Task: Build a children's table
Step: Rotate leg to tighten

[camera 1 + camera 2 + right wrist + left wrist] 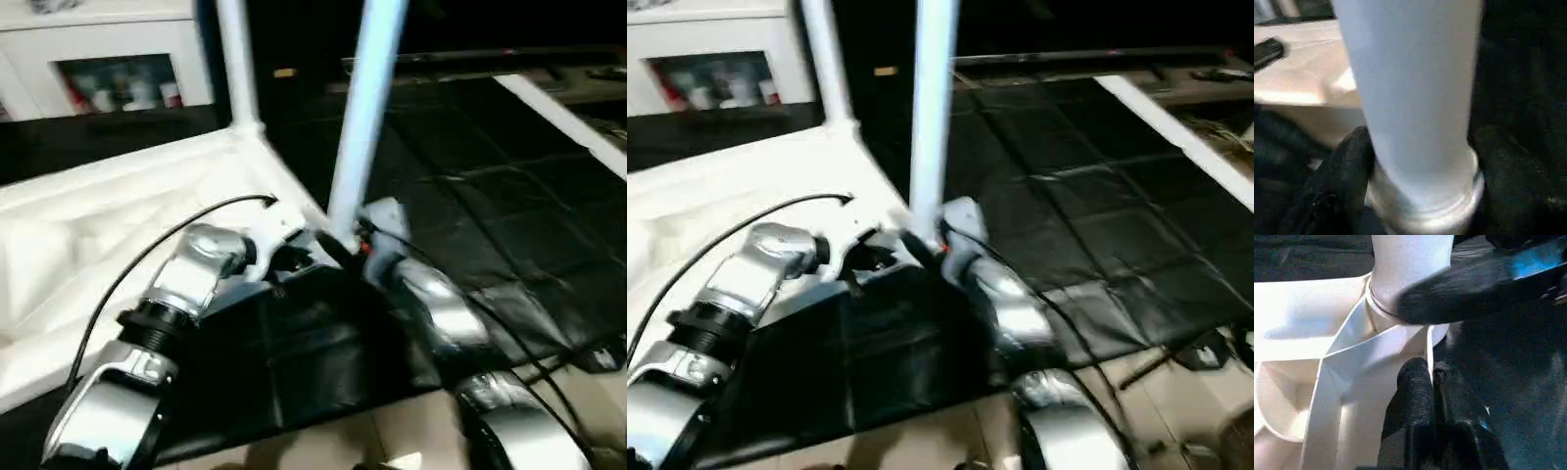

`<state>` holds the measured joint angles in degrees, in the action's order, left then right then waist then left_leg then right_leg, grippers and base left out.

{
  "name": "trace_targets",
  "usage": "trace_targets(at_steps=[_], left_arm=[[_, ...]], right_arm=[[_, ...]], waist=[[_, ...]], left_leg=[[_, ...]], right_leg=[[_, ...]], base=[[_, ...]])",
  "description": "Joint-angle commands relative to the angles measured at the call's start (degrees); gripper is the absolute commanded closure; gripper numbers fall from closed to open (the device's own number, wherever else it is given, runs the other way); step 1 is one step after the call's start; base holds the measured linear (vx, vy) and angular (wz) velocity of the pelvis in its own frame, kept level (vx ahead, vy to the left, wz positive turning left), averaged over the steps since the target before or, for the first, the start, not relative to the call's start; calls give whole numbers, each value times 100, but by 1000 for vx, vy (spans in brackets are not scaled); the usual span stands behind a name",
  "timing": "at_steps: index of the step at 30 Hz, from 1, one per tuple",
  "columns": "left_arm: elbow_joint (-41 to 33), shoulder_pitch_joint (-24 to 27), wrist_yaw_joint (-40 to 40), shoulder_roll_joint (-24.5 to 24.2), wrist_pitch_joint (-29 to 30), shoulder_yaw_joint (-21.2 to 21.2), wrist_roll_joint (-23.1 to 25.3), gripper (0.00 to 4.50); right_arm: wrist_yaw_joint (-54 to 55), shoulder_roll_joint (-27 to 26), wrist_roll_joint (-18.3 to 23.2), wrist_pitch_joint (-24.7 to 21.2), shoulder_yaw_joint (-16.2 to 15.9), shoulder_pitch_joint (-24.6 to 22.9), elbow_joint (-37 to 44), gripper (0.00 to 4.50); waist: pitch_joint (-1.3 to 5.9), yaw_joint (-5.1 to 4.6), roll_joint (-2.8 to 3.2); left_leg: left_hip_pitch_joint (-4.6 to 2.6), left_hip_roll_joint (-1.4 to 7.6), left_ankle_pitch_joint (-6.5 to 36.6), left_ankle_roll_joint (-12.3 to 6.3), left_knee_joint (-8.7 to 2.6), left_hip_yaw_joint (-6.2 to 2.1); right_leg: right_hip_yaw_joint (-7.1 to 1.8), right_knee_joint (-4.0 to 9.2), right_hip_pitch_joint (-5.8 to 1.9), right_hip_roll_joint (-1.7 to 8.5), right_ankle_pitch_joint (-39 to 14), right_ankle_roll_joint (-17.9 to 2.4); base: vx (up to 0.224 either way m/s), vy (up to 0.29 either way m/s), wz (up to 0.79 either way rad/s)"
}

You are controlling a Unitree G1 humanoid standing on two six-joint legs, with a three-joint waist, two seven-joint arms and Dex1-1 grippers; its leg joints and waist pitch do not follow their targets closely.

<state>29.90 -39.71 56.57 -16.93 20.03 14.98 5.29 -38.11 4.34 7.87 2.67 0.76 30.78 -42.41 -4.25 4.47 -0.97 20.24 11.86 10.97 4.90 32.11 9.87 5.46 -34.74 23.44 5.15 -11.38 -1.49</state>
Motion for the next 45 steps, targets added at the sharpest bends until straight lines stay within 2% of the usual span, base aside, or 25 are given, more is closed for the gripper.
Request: trace_targets(at_steps=[1,2,3,4,5,6,8,9,11,13,16,18,20,23,24,28,31,41,43,45], left_arm=[[0,11,142,6,-290,99,-36,450],[22,23,152,-18,-339,91,-31,450],[27,69,256,-75,-401,62,-86,450],[27,69,256,-75,-401,62,-86,450],[10,103,363,-119,-508,79,-115,450],[-16,137,463,-161,-562,94,-139,450],[-54,183,603,-234,-650,127,-166,450],[-69,206,690,-273,-714,145,-185,450],[-87,228,794,-317,-767,163,-208,450],[-163,290,1136,-469,-895,270,-253,450],[-276,382,1587,-647,-1045,368,-362,450],[-368,467,1936,-770,-1184,414,-481,450],[-404,526,2146,-862,-1349,445,-524,450],[-462,656,2519,-1053,-1684,500,-571,450],[-508,697,2619,-1097,-1717,506,-607,450],[-727,819,2879,-1262,-1734,521,-749,450],[-754,847,2939,-1351,-1776,526,-752,450],[-669,858,2869,-1391,-1950,529,-617,450],[-343,685,2298,-1414,-2089,557,-218,450],[-73,518,1799,-1365,-2021,535,22,450]], right_arm=[[-526,291,285,-157,80,-360,636,77],[-696,431,372,-162,114,-498,873,61],[-1203,760,813,-507,261,-859,1623,61],[-1203,760,813,-507,261,-859,1623,41],[-1426,920,984,-636,307,-1003,1929,41],[-1604,1075,1107,-755,347,-1123,2172,32],[-1817,1326,1210,-892,397,-1261,2419,23],[-1905,1463,1248,-974,432,-1314,2501,11],[-1971,1594,1270,-1023,478,-1345,2540,3],[-2007,1840,1229,-1053,590,-1377,2528,3],[-1846,2022,1091,-1044,621,-1451,2543,3],[-1442,2090,830,-1048,616,-1463,2478,3],[-1226,2102,749,-1144,630,-1499,2538,3],[-1225,2111,837,-1297,622,-1648,2789,3],[-1261,2116,860,-1327,596,-1703,2866,3],[-1311,2129,924,-1377,527,-1858,3070,3],[-1281,2088,973,-1421,512,-1930,3163,3],[-1300,2033,1021,-1523,437,-2064,3376,3],[-1393,1995,1110,-1568,410,-2047,3420,3],[-1393,1974,1135,-1568,387,-2026,3439,3]], waist=[[427,-7,26],[415,23,30],[429,71,54],[419,88,37],[423,75,19],[416,67,23],[405,51,-2],[393,59,-10],[400,74,-5],[400,88,-12],[407,103,12],[393,98,16],[382,101,10],[363,117,18],[332,127,29],[302,145,53],[282,151,55],[278,139,56],[291,135,61],[275,150,68]], left_leg=[[3,143,-41,-909,-242,10],[-23,155,104,-891,-239,20],[-40,163,183,-882,-232,21],[-42,172,217,-877,-237,18],[4,157,245,-837,-246,1],[-3,161,411,-763,-249,5],[25,147,633,-624,-268,0],[9,140,748,-549,-270,9],[-2,138,741,-462,-268,13],[-4,138,650,-442,-263,13],[-14,128,430,-484,-241,19],[-5,120,321,-485,-245,11],[-7,110,334,-484,-242,16],[-10,126,513,-495,-255,20],[-10,134,582,-482,-268,22],[-20,150,741,-417,-289,22],[-25,150,860,-353,-300,21],[-8,139,785,-350,-301,13],[-1,134,827,-362,-292,12],[-35,138,977,-323,-304,22]], right_leg=[[-327,229,-425,339,787,-1756],[-333,262,-412,335,584,-1688],[-340,272,-419,331,523,-1625],[-344,281,-417,324,498,-1595],[-337,268,-448,323,436,-1571],[-330,299,-423,331,177,-1535],[-321,350,-445,341,-330,-1405],[-323,401,-427,346,-693,-1311],[-332,414,-410,350,-887,-1260],[-336,395,-396,338,-776,-1263],[-337,324,-378,309,-245,-1379],[-325,309,-376,295,-105,-1402],[-330,302,-382,298,-55,-1424],[-328,321,-382,304,-246,-1372],[-328,335,-369,305,-332,-1334],[-331,350,-350,311,-517,-1314],[-335,369,-342,305,-686,-1269],[-334,375,-351,307,-712,-1209],[-329,379,-357,304,-738,-1177],[-332,424,-326,314,-1001,-1132]], base=[[0,0,0],[0,0,0],[0,0,0],[0,0,0],[0,0,0],[0,0,0],[0,0,0],[0,0,0],[0,0,0],[0,0,0],[0,0,0],[0,0,0],[0,0,0],[0,0,0],[0,0,0],[0,0,0],[0,0,0],[0,0,0],[0,0,0],[0,0,0]])
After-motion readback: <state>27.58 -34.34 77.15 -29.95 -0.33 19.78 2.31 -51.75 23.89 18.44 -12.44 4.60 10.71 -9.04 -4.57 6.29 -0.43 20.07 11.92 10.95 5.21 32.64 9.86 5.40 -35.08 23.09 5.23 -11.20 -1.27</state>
